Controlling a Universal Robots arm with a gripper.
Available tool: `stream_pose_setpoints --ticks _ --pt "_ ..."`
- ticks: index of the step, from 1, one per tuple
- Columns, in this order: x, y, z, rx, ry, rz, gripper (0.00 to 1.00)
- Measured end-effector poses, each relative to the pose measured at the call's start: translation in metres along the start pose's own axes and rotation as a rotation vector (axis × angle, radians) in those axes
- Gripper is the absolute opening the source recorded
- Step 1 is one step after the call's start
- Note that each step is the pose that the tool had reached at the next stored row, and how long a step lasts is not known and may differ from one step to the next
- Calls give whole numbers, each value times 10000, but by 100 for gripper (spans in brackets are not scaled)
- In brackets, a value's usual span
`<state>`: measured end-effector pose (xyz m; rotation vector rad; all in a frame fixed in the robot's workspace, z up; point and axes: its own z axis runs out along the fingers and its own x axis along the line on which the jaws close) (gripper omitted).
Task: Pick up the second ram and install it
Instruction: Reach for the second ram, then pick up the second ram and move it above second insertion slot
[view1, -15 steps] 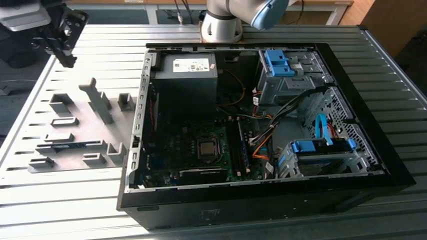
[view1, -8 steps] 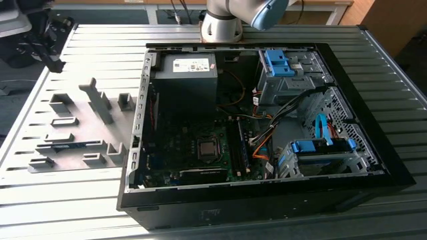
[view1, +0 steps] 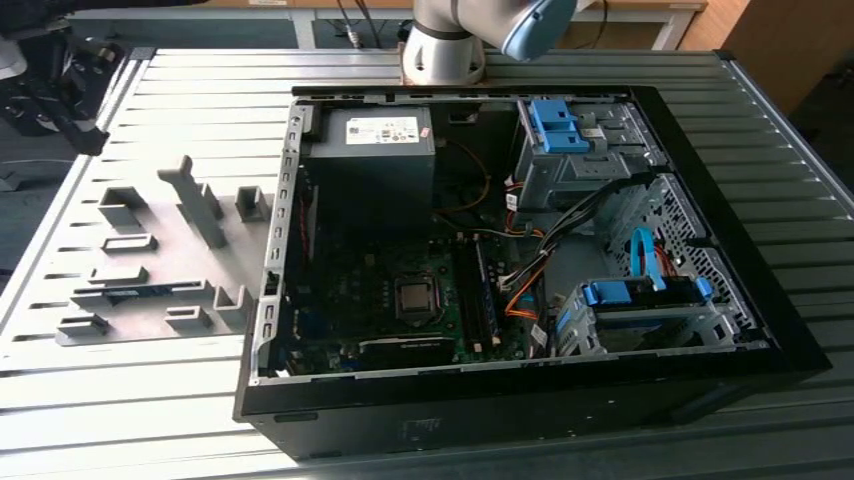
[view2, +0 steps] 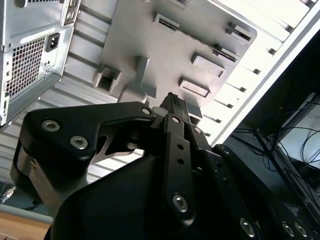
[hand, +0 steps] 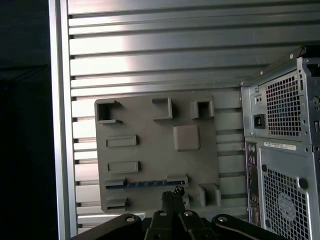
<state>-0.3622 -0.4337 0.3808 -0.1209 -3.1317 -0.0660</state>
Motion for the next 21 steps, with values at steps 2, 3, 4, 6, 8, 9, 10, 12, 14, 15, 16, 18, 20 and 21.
stream_pose_setpoints --ticks 2,3,4,6,8,9,10,12,14,15,16,18,20,21 --pt "40 -12 4 0 1 0 11" --pt "60 -18 6 0 2 0 11" --pt "80 -22 8 0 4 0 11" --pt "118 -30 11 0 7 0 11" --pt "162 -36 13 1 9 0 11" --pt "187 -38 14 1 10 0 11" --pt "211 -41 15 0 9 -1 11" --pt "259 -46 17 0 10 -1 11" --pt "288 -48 18 1 11 0 11" --pt "289 -48 18 0 10 0 11" --pt "289 -48 18 0 10 -1 11" --pt "292 -48 18 0 9 0 11" --pt "294 -48 18 0 9 0 11" --pt "294 -48 18 0 9 0 11"
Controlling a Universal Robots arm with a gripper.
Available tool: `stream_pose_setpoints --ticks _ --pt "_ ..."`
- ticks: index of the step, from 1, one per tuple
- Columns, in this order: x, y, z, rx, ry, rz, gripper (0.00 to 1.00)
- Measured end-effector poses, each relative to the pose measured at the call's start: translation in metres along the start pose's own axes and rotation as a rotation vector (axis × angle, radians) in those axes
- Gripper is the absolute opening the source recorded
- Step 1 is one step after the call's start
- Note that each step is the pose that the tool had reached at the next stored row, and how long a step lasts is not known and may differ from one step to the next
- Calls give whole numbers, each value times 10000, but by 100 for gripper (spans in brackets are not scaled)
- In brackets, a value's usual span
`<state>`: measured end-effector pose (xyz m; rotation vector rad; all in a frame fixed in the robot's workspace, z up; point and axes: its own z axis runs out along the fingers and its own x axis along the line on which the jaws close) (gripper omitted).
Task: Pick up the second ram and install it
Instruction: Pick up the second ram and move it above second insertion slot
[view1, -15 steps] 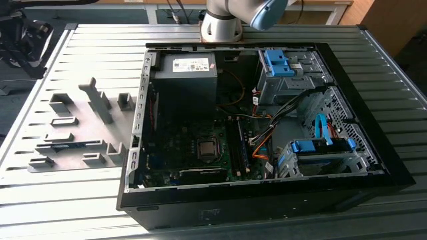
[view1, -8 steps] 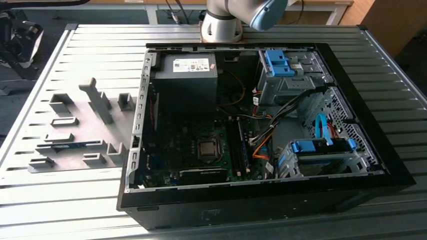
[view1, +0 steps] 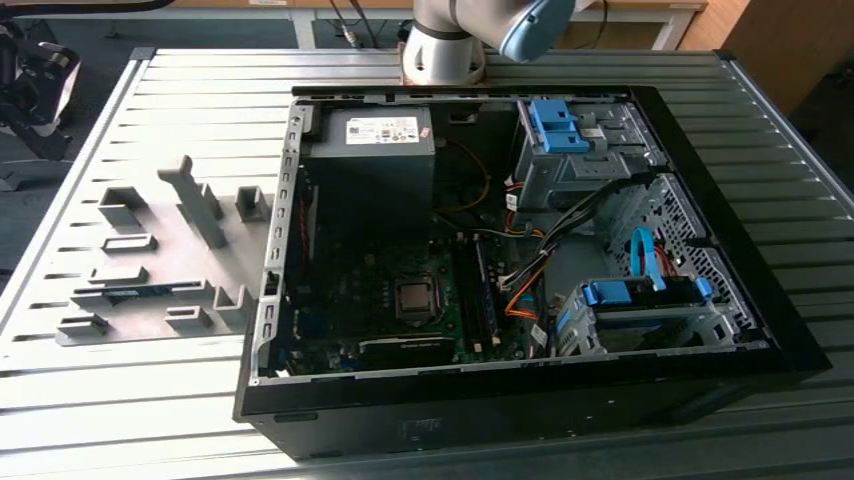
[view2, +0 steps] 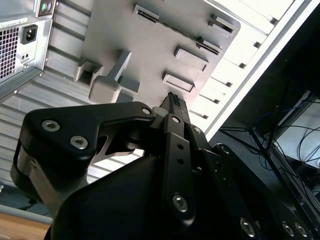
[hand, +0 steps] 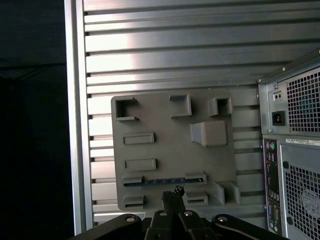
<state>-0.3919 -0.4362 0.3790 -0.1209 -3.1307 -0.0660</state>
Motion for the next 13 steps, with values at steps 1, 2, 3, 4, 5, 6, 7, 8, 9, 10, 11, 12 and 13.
stream_pose_setpoints --ticks 1,2,3,4,5,6,7,8,9,10,11,12,13 --pt "0 0 0 0 0 0 11" --pt "0 0 0 0 0 0 11" --pt "1 0 0 0 0 0 11" --pt "1 0 0 0 0 0 11" --pt "1 0 0 0 0 0 11" --pt "2 0 0 0 1 0 11" --pt "2 0 0 0 0 0 11" --pt "2 0 0 0 0 -3 11" --pt "2 0 0 0 1 -17 11" --pt "2 0 0 1 3 -54 11" --pt "2 0 0 1 6 -116 11" --pt "2 0 0 2 9 -209 11" --pt "3 0 1 2 13 -321 11"
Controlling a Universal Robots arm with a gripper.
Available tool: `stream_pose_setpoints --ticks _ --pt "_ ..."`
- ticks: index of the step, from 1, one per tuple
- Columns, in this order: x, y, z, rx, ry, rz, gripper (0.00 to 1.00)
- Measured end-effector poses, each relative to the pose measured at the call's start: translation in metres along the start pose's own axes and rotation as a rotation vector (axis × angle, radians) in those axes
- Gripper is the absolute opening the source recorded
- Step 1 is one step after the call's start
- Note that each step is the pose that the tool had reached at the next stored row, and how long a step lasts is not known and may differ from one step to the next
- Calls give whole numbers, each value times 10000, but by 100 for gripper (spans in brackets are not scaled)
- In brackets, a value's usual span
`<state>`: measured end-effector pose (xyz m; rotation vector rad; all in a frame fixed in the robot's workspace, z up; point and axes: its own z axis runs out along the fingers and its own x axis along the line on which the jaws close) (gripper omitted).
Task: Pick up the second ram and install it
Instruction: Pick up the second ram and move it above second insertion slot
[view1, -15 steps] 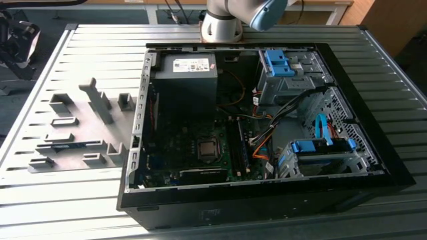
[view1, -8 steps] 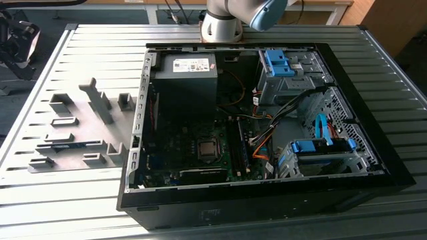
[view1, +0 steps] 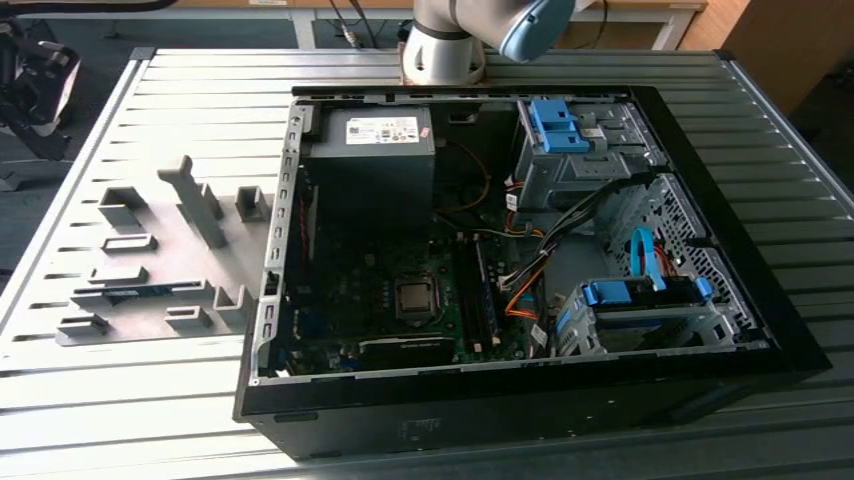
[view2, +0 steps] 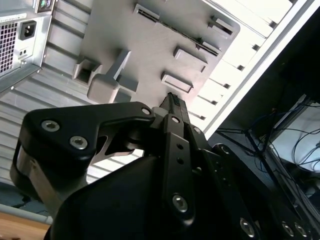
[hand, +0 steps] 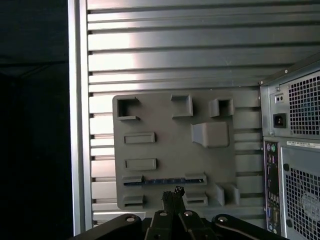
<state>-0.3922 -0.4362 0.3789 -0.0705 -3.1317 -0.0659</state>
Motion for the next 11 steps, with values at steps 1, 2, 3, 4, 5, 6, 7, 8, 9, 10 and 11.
stream_pose_setpoints --ticks 1,2,3,4,5,6,7,8,9,10,11 --pt "0 0 0 1 5 -126 11" --pt "0 0 -1 3 12 -246 11" --pt "0 0 -1 5 17 -378 11" --pt "0 0 -1 6 23 -523 11" --pt "0 0 -1 7 29 -671 11" --pt "0 0 0 9 35 -822 11" --pt "0 0 0 10 42 -985 11" --pt "0 0 -1 12 49 -1140 11" --pt "0 0 -1 13 56 -1298 11" --pt "0 0 0 14 62 -1459 11" --pt "0 0 -1 16 69 -1617 11"
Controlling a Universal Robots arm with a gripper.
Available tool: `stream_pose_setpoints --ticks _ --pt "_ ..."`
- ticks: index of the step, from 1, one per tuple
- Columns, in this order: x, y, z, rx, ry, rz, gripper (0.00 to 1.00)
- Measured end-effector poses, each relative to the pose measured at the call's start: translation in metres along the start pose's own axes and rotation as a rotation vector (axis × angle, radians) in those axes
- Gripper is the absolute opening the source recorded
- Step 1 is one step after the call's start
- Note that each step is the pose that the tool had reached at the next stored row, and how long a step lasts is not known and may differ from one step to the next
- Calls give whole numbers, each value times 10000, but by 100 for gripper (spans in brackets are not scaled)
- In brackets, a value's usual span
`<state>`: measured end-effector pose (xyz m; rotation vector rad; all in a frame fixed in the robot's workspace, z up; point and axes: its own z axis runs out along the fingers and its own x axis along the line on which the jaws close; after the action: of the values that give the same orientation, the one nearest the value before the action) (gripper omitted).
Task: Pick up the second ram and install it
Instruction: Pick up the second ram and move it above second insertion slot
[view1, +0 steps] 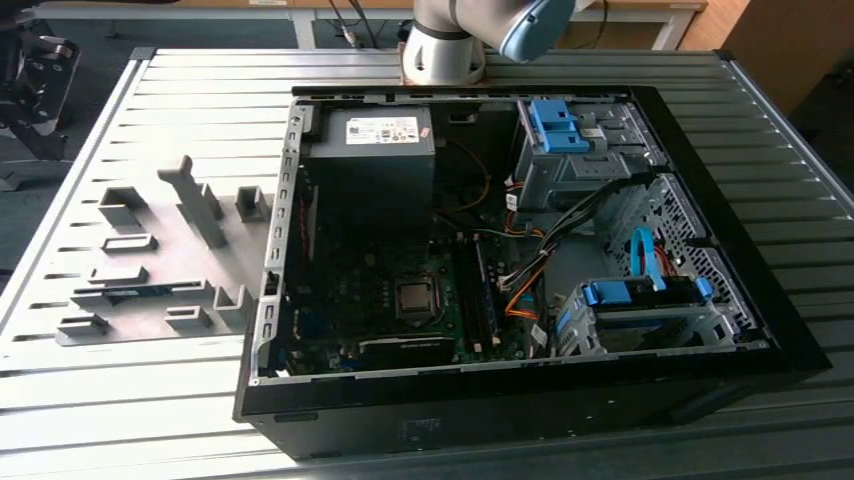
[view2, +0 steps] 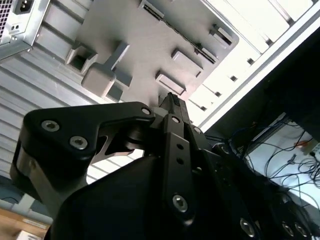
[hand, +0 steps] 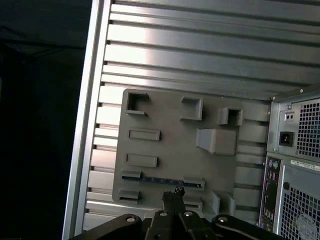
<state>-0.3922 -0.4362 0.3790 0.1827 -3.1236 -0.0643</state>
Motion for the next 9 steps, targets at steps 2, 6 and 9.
stream_pose_setpoints --ticks 2,6,9 --pt "0 0 0 3 13 -314 11" --pt "0 0 1 8 39 -936 11" --pt "0 0 2 13 58 -1406 11"
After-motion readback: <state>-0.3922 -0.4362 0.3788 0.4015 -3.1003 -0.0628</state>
